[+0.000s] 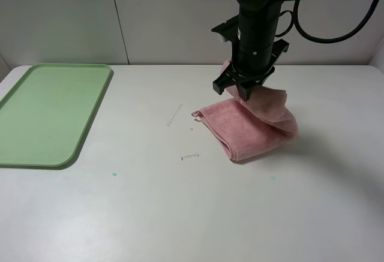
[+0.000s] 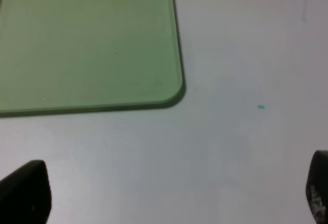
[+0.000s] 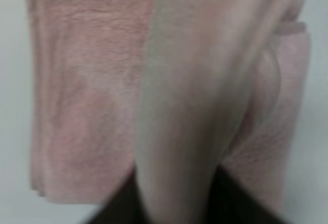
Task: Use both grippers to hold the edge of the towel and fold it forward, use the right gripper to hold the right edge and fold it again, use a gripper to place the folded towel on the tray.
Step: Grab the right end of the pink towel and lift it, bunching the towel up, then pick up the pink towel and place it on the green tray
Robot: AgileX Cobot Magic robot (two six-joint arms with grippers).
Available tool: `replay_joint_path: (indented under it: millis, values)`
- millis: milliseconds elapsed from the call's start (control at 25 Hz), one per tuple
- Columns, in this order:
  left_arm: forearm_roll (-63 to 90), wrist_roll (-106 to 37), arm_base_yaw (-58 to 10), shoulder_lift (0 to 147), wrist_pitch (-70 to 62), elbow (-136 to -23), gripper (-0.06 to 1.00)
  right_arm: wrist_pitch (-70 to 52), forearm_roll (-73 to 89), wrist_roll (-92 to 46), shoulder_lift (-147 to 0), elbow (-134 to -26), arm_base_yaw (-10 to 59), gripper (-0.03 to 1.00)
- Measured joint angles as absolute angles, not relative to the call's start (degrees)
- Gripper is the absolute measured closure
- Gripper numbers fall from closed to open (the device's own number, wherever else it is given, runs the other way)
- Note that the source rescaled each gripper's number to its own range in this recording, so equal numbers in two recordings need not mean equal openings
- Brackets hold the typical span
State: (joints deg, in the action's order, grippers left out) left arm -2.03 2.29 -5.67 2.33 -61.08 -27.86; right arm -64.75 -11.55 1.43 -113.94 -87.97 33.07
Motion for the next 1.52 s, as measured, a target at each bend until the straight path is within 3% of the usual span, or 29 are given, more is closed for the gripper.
replay_joint_path:
  millis: [40, 120, 240, 760, 1160, 1520]
  values:
    - [-2.03, 2.29, -5.67, 2.33, -61.08, -27.86, -0.05, -64.69, -10.35, 1.43, -113.94, -87.97, 33.07, 0.29]
    - [-2.03, 2.29, -5.67, 2.33, -61.08, -27.86, -0.05, -64.17, -9.06, 1.43, -113.94, -87.97, 33.07, 0.09]
    - [-2.03, 2.29, -5.67, 2.33, -61.08, -27.86, -0.05, -63.48, -8.58, 1.43, -113.94, -87.97, 33.07, -0.01]
    - [-2.03, 2.29, -5.67, 2.33, -61.08, -27.86, -0.05, -67.59, -7.72, 1.43, -113.24, -87.97, 33.07, -0.03]
    - [-2.03, 2.29, -5.67, 2.33, -61.08, -27.86, -0.05, -69.54, -3.93, 1.43, -101.39, -87.44, 33.07, -0.03]
    - [-2.03, 2.29, -5.67, 2.33, -61.08, -27.86, -0.05, -69.67, -2.25, 1.43, -87.10, -73.50, 33.12, -0.03]
